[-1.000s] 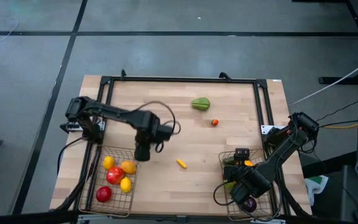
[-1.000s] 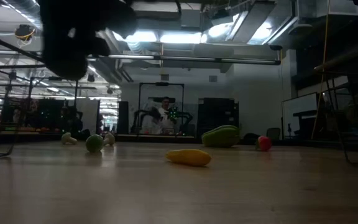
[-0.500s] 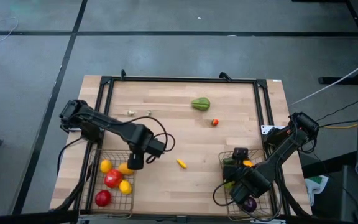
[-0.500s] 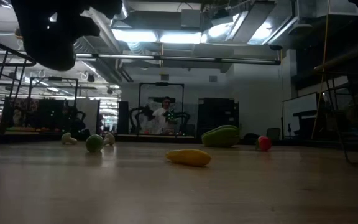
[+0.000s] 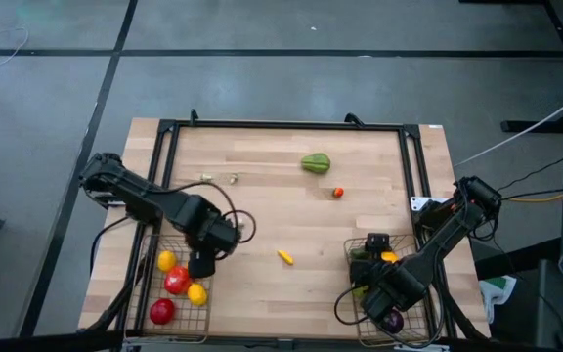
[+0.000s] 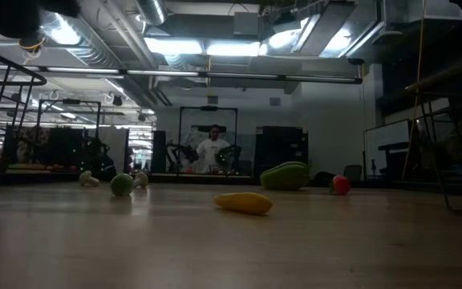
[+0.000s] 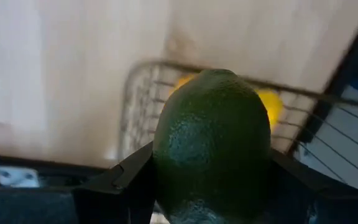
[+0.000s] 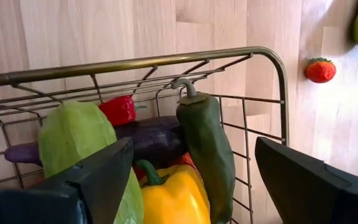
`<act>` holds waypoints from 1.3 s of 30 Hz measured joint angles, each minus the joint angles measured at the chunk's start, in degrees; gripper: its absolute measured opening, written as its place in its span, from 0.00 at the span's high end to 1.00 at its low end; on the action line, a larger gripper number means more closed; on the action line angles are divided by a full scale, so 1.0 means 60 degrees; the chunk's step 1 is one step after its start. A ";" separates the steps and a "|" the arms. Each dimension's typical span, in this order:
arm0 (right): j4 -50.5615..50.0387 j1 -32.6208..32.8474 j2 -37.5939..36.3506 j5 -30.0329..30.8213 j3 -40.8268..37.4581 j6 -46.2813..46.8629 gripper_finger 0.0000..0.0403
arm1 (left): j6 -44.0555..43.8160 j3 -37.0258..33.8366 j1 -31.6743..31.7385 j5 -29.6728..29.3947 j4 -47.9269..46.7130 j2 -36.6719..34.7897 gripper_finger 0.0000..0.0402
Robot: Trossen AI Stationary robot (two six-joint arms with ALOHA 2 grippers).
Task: Sort produce into baskets
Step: Put the green lime into the left wire basket
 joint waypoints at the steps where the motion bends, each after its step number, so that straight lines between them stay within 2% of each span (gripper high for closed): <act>1: 0.0000 -0.0003 0.0000 0.0000 0.0000 0.0000 0.16 | -0.0216 0.0004 -0.0176 0.0073 0.0001 -0.0027 0.45; 11: 0.0022 -0.0003 0.0000 0.0000 -0.0003 0.0000 0.16 | -0.2137 -0.0028 -0.1574 -0.0101 0.0081 0.0007 0.45; 18: 0.0022 -0.0003 0.0000 0.0000 0.0000 0.0000 0.16 | -0.2190 -0.0026 -0.2146 -0.0868 0.0096 0.0006 0.45; 24: 0.0022 -0.0002 0.0000 0.0000 0.0000 0.0000 0.16 | -0.2190 -0.0026 -0.2307 -0.0870 0.0109 0.0008 0.44; 33: 0.0029 -0.0003 0.0000 0.0000 0.0000 0.0000 0.16 | -0.2175 -0.0027 -0.2347 -0.0866 0.0109 0.0008 0.31; 39: 0.0194 -0.0008 0.0000 0.0125 0.0000 -0.0031 0.16 | -0.2109 -0.0026 -0.2347 -0.0866 0.0113 0.0008 0.30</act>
